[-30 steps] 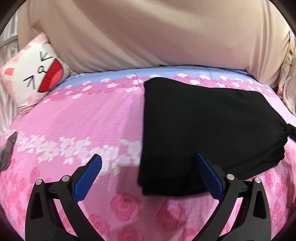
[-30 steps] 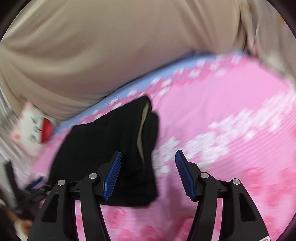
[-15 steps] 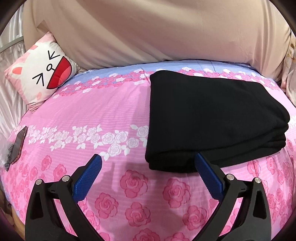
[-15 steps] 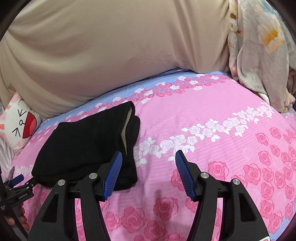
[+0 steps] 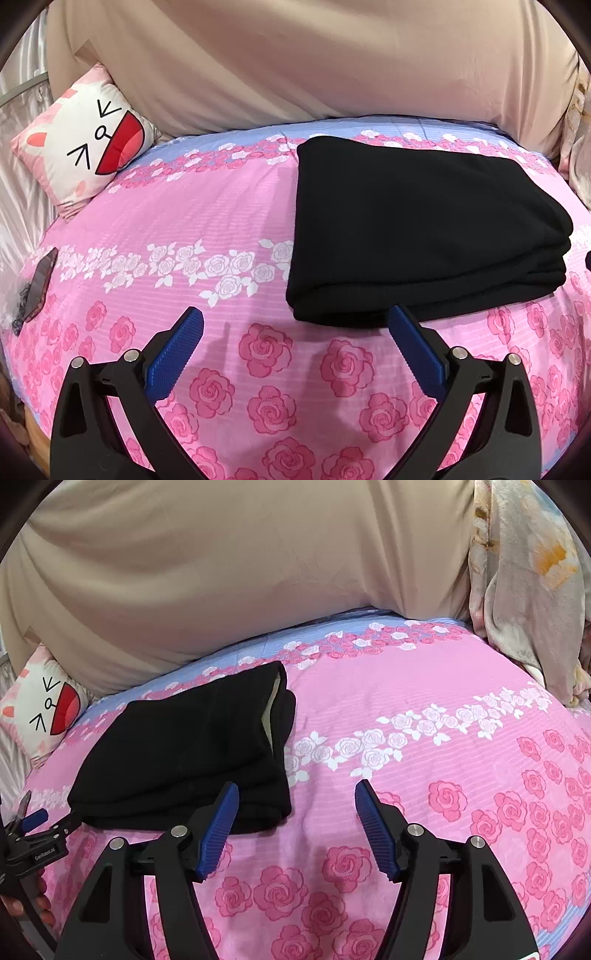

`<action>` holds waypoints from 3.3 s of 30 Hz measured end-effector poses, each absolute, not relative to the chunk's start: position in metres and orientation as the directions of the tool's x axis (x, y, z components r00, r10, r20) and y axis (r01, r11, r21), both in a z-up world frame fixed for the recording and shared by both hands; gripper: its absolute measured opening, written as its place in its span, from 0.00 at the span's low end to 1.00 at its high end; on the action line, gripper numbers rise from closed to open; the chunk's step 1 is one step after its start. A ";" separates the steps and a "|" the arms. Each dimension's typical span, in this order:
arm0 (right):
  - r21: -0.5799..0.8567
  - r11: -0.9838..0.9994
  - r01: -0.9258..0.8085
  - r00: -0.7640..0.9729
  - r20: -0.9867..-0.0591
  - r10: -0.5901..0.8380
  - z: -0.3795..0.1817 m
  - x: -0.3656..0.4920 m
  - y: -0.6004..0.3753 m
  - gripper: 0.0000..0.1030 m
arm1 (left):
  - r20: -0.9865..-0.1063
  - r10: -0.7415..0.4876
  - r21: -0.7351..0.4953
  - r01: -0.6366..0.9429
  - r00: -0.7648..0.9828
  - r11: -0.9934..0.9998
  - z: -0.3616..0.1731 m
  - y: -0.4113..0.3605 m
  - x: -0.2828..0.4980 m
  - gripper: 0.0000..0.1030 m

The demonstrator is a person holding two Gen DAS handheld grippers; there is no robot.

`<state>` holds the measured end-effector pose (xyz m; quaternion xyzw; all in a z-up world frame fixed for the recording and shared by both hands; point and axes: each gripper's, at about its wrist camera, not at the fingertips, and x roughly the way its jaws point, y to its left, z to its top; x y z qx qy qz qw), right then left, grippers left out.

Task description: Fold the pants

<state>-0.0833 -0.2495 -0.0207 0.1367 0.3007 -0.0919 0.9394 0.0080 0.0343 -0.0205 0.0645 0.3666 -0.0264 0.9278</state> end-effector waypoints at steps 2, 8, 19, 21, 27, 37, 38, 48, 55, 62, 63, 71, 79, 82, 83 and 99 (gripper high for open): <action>0.190 0.948 0.255 0.794 -0.601 -0.092 -0.022 -0.083 -0.248 0.63 | -0.693 -0.015 0.084 0.102 0.721 0.991 -0.021 0.035 0.007 0.95; 0.135 0.956 0.259 0.764 -0.634 -0.117 -0.025 -0.080 -0.241 0.72 | -0.703 -0.026 0.076 0.112 0.711 0.991 -0.025 0.033 0.005 0.95; 0.123 0.961 0.246 0.743 -0.661 -0.106 -0.035 -0.075 -0.238 0.72 | -0.710 -0.019 0.105 0.133 0.704 0.986 -0.030 0.020 0.003 0.95; 0.125 0.961 0.246 0.740 -0.665 -0.102 -0.037 -0.075 -0.237 0.73 | -0.710 -0.021 0.106 0.136 0.703 0.985 -0.030 0.018 0.003 0.95; 0.125 0.961 0.246 0.739 -0.666 -0.102 -0.036 -0.080 -0.237 0.73 | -0.714 -0.020 0.105 0.135 0.700 0.985 -0.029 0.016 0.003 0.95; 0.286 0.933 0.220 0.784 -0.621 0.005 -0.010 -0.087 -0.264 0.80 | -0.708 -0.080 0.042 0.155 0.702 0.987 -0.015 0.021 0.004 0.95; 0.296 0.931 0.216 0.789 -0.615 0.013 -0.007 -0.086 -0.265 0.80 | -0.708 -0.090 0.032 0.160 0.700 0.987 -0.014 0.021 0.005 0.95; 0.336 0.931 0.140 0.776 -0.621 0.108 -0.004 -0.051 -0.262 0.83 | -0.655 -0.357 -0.287 0.217 0.667 0.933 0.007 0.054 0.026 0.95; 0.566 0.816 0.113 0.671 -0.650 0.358 -0.048 0.005 -0.283 0.83 | -0.681 -0.544 -0.522 0.196 0.491 0.830 -0.029 0.062 0.108 0.95; 0.699 0.713 0.053 0.673 -0.553 0.492 -0.067 0.028 -0.279 0.71 | -0.683 -0.563 -0.506 0.253 0.465 0.824 -0.047 0.034 0.126 0.95; 0.684 0.728 0.050 0.672 -0.562 0.482 -0.068 0.033 -0.275 0.53 | -0.685 -0.553 -0.493 0.257 0.475 0.831 -0.047 0.031 0.128 0.93; 0.723 0.691 -0.001 0.701 -0.492 0.516 -0.045 -0.006 -0.265 0.36 | -0.685 -0.547 -0.460 0.296 0.482 0.837 -0.022 0.047 0.095 0.37; 0.687 0.726 0.034 0.651 -0.566 0.506 -0.037 -0.121 -0.262 0.41 | -0.748 -0.525 -0.417 0.328 0.406 0.848 -0.034 0.051 -0.011 0.47; 0.674 0.730 0.112 0.630 -0.616 0.473 -0.059 -0.134 -0.265 0.54 | -0.769 -0.456 -0.350 0.302 0.449 0.887 -0.045 0.046 -0.020 0.60; 0.687 0.715 0.128 0.631 -0.613 0.476 -0.066 -0.138 -0.269 0.53 | -0.769 -0.448 -0.349 0.287 0.457 0.892 -0.046 0.046 -0.020 0.63; 0.586 0.809 0.034 0.660 -0.621 0.422 -0.059 -0.128 -0.228 0.85 | -0.779 -0.365 -0.295 0.216 0.509 0.931 -0.054 0.045 -0.016 0.91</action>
